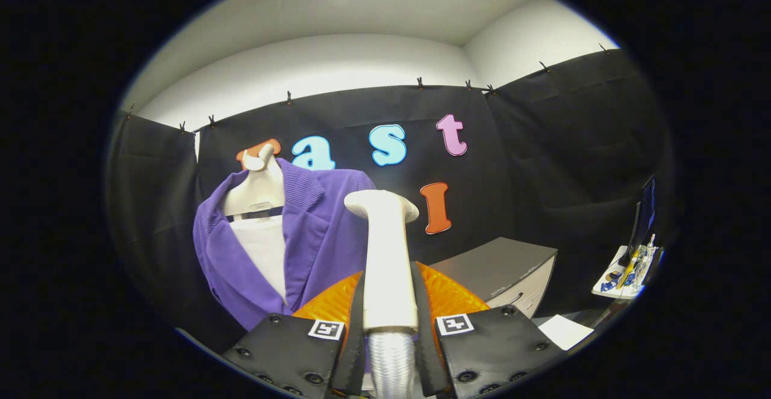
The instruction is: Iron the clothes twice with a garment steamer, once on the left side and once on the right side.
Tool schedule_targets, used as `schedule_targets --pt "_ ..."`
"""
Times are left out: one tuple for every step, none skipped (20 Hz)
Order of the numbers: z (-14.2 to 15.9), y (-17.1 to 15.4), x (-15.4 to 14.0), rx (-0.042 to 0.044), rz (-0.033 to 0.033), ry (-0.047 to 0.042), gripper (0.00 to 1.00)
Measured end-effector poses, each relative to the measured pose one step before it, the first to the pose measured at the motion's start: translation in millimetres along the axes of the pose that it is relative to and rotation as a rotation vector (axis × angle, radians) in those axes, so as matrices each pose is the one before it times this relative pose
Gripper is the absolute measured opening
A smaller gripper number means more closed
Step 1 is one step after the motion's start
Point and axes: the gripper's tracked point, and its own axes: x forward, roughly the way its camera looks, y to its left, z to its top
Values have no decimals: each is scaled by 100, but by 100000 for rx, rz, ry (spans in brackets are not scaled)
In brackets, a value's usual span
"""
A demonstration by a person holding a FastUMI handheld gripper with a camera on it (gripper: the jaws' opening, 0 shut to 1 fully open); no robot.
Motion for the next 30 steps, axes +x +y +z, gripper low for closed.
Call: schedule_targets --pt "-342 957 -598 -1003 26 -276 42" --pt "-397 812 -143 -1150 96 363 42" --pt "-468 816 -101 -797 399 574 42" --pt "-501 804 -58 -251 541 859 42" --pt "-626 657 20 -4 504 1074 42" --pt "-702 555 197 -106 262 1505 42" --pt "-745 465 193 -183 -13 1600 42" --pt "-414 82 35 -512 -885 433 42" --pt "-279 89 63 -741 -850 41 42" --pt "-71 70 -31 -621 -799 -105 42" --pt "-64 111 -125 -853 -605 -374 43" --pt "-72 114 -125 -1418 -431 -287 43" --pt "-229 296 -296 -1530 -205 -314 42" --pt "-377 189 -288 -1422 -42 167 42" --pt "-529 217 -80 -867 54 561 43" --pt "-530 78 -185 -50 118 1036 43" --pt "-1007 152 -61 581 336 2066 42" --pt "-972 213 10 699 360 2314 42" --pt "-903 84 -36 102 -44 1393 42" --pt "-749 -64 -139 -504 -173 1408 43" --pt "-799 -132 -39 -580 -234 1754 43" --pt "-859 -78 -133 -332 -137 1449 43" --pt "-793 66 -74 -242 -54 1466 43" --pt "-635 -75 -73 152 10 1319 43" --pt "-703 -58 -96 372 -32 1351 43" --pt "-698 -135 -44 116 -151 1474 43" --pt "-647 -149 48 57 -141 1205 43" --pt "-780 -59 55 -2 -201 1085 43" --pt "-709 81 138 166 -225 1326 43" --pt "-762 31 163 186 -248 1199 43"
